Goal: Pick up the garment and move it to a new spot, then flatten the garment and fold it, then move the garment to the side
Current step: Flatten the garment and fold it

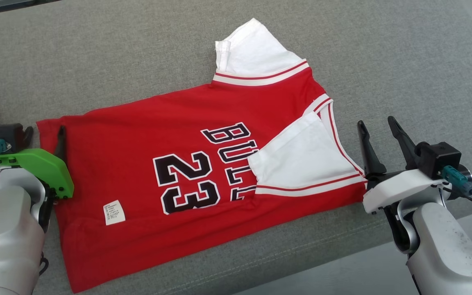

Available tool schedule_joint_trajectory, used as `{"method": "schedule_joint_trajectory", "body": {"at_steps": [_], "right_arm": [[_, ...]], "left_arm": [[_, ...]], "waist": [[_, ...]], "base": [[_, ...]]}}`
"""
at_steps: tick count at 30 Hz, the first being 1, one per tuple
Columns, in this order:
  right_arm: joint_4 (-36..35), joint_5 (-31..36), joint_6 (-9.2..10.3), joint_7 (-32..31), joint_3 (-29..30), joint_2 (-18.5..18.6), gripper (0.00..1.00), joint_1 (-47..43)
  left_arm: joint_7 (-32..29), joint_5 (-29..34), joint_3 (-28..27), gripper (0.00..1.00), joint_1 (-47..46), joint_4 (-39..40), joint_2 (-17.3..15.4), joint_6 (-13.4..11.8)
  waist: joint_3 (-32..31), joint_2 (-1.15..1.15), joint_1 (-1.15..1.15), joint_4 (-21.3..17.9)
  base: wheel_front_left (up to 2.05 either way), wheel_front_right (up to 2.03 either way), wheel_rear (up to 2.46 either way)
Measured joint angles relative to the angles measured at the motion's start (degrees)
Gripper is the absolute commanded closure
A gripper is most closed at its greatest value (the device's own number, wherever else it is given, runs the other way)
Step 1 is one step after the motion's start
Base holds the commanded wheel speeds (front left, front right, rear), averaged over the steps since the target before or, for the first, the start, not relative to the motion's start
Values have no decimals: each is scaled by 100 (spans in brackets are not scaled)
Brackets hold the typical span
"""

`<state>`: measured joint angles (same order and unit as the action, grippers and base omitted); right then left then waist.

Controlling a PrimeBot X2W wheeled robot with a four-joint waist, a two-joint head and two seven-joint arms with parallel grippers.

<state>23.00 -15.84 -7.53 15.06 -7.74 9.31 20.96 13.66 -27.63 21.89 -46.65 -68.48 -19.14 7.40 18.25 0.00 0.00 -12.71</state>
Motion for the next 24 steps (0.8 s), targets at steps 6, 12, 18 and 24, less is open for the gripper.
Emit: {"method": "schedule_joint_trajectory", "body": {"at_steps": [6,12,18,24], "right_arm": [[-3,0,0,0,-7,5,0,22],[-4,35,0,0,-35,-4,0,48],[44,36,0,0,-212,4,0,308],[793,-136,0,-125,-487,-49,0,1211]], "left_arm": [[2,-194,77,3,-80,-41,31,-1],[13,-374,235,100,-127,-45,84,0],[60,-495,379,100,-153,45,103,0],[112,-554,488,100,-248,356,133,0]], "waist": [[57,0,0,7],[90,0,0,60],[104,0,0,158],[171,0,0,317]], "base": [[0,0,0],[0,0,0],[0,0,0],[0,0,0]]}}
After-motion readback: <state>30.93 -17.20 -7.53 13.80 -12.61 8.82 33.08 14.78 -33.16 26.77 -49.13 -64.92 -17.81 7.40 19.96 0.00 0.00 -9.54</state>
